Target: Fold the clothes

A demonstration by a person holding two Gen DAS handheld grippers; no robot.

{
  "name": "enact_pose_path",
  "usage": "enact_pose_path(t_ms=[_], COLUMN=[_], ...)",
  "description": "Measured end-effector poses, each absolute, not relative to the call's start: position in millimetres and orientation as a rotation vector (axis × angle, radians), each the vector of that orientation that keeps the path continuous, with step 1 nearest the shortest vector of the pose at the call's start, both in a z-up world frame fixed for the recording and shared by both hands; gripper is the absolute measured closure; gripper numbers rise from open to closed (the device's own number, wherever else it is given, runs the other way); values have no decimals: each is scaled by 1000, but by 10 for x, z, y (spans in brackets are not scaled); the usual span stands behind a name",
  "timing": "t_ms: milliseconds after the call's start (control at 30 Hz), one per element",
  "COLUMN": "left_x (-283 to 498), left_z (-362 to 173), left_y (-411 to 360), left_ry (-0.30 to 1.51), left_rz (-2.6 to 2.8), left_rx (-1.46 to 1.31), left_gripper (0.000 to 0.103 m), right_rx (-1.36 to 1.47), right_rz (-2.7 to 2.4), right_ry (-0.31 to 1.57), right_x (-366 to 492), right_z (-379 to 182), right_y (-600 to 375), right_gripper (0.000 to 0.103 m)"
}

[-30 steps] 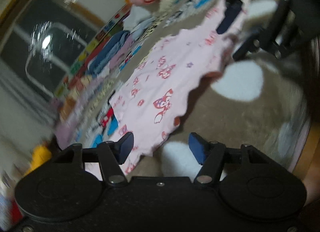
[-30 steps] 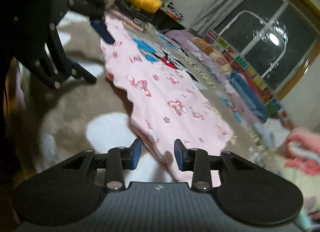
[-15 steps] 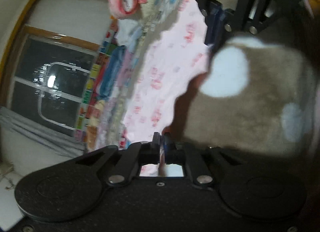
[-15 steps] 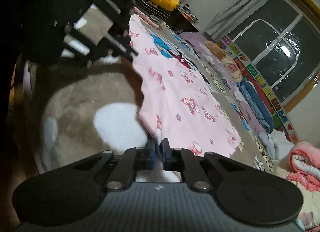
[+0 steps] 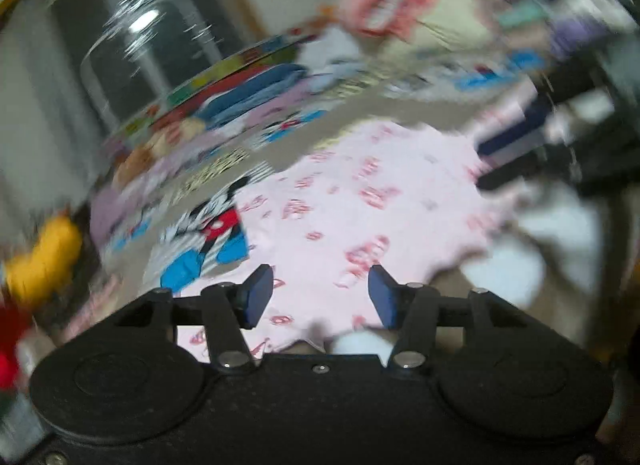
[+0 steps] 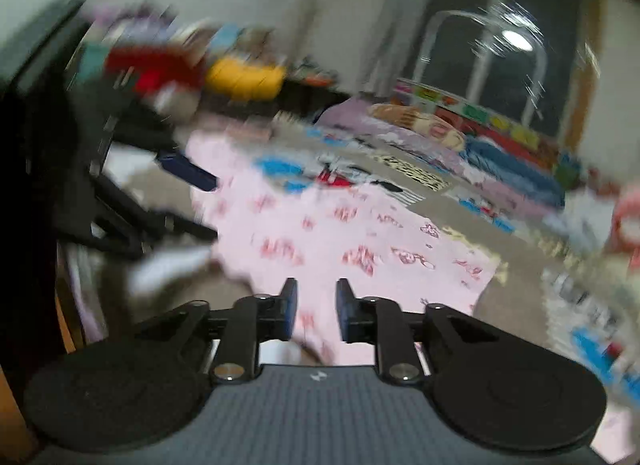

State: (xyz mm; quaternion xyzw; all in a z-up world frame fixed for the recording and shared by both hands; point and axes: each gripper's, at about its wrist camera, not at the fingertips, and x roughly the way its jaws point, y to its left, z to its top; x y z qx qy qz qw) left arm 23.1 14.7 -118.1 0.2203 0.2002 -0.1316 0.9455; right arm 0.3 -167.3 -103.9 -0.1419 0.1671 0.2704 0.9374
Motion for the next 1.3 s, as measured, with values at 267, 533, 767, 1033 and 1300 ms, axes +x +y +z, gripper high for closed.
enact_pose_path(t_ms=[267,533,767,1033,1300], left_x=[540,546,1114,2048,3027], left_z=[-1427,-1185,-965,-801,-860], left_y=[125,497,827,966,1028], left_ry=[567,592,666,740,792], left_rz=[-233,-237,-240,-237,-298], left_rx=[395,149,-127,-207,-317], left_gripper=[52,52,50,50,50], right_rx=[-323,-220,230,537,511], right_rz=[557,579,487,308,253], right_ry=[486,479,493,555,660], right_x=[278,210,832,1823,2732], right_z=[-1472,-1248,-1056,-1010,-1206], right_y=[-1379,-1529,-2140,-2797,-3067], right_gripper=[77,70,62,55,48])
